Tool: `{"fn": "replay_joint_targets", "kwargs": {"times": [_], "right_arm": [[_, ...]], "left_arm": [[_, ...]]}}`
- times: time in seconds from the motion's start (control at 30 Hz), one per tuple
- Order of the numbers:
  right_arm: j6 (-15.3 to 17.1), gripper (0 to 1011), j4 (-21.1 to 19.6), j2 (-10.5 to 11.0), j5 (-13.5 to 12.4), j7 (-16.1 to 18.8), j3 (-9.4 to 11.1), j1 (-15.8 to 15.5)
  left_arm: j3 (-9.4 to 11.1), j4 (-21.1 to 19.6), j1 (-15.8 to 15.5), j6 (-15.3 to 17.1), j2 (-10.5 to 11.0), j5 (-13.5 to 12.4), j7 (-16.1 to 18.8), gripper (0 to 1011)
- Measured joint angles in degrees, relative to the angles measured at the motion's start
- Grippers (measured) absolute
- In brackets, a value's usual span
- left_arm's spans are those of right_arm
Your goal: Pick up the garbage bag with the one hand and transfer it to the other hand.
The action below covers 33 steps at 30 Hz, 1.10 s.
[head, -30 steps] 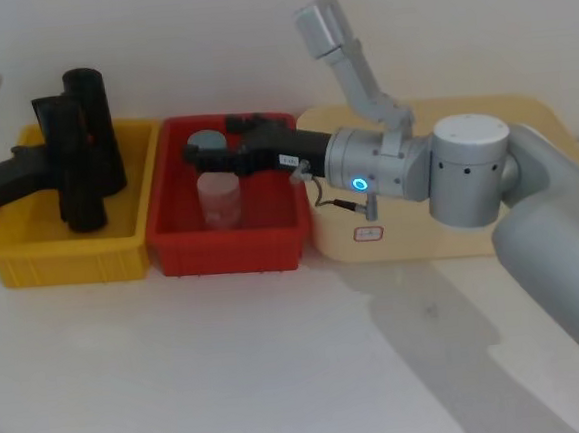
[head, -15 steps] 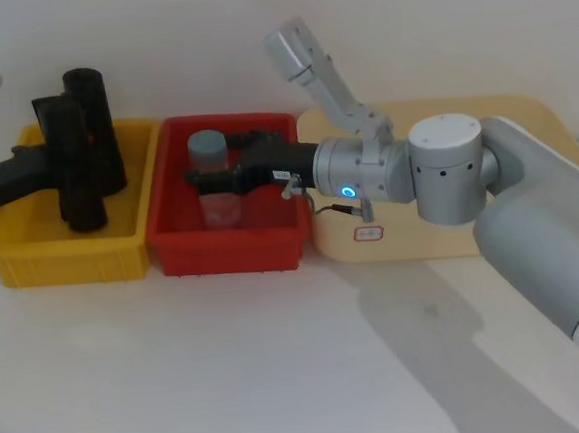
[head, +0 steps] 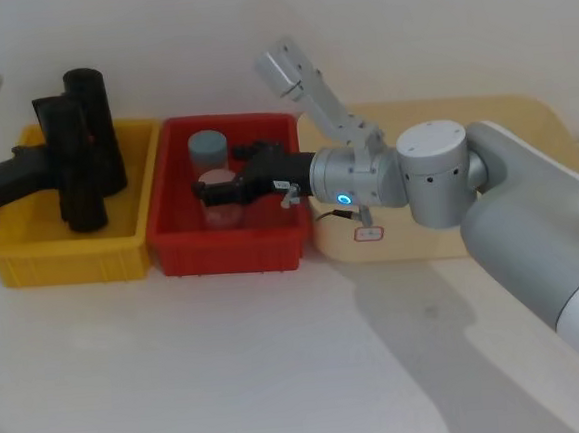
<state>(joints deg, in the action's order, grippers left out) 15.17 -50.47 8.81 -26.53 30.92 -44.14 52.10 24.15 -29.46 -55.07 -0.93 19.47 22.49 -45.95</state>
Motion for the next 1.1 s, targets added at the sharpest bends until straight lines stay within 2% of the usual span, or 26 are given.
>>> {"fn": "replay_joint_targets", "kwargs": {"times": [0.7,1.1], "right_arm": [[-1.5,1001,6.8,-2.6,1.8,1.1,-0.4,1.6],[-1.8,1001,8.8,-3.4,2.1,1.7,0.0,1.9]], "left_arm": [[0.0,0.0,0.0,0.0,0.0,0.0,0.0,418],[0.0,0.0,0.0,0.0,0.0,0.0,0.0,418]]}}
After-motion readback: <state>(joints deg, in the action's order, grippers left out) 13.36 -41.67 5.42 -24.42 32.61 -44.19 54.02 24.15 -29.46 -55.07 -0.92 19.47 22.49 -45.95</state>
